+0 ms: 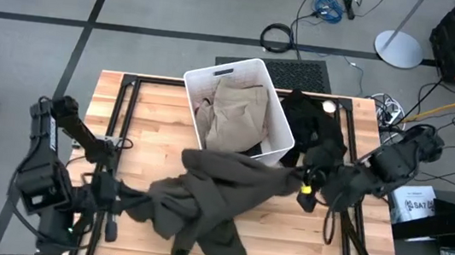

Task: Sort clothes
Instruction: Put the folded gray jacket into the white laundry bin

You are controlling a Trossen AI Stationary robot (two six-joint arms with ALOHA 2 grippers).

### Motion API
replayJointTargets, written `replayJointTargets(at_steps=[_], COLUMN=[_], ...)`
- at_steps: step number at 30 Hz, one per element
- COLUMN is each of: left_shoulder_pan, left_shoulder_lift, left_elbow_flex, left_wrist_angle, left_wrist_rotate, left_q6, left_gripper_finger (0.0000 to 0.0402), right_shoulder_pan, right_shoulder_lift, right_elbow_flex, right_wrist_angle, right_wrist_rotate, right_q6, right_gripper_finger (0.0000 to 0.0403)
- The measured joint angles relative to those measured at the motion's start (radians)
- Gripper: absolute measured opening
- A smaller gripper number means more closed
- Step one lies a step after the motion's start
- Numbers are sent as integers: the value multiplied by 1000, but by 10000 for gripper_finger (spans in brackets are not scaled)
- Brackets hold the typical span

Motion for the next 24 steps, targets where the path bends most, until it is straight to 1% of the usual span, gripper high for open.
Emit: replayJointTargets(at_steps=[3,8,12,14,17,21,24], left_shoulder_pan=[0,0,0,0,0,11,27], left_shoulder_lift=[1,4,4,4,4,4,4], left_elbow_flex=[-70,-241,-369,-420,-477,-512,-523], left_wrist_angle=[-79,-92,-84,-56,20,73,99], left_wrist_rotate=[189,532,728,792,811,829,916], left_q6=[-130,-323,-463,-481,-475,-502,-529], left_gripper_finger=[9,9,9,9,18,57,95], right_shoulder_pan=[29,63,74,74,73,73,73], right_shoulder_lift=[18,20,20,21,21,21,20], right_elbow_flex=[-38,-133,-204,-234,-258,-264,-264], right_wrist_angle=[-103,-165,-175,-174,-172,-165,-164], right_wrist_rotate=[-41,-145,-232,-251,-264,-265,-265], right_q6=[116,263,331,338,340,340,340], right_gripper_finger=[0,0,0,0,0,0,0])
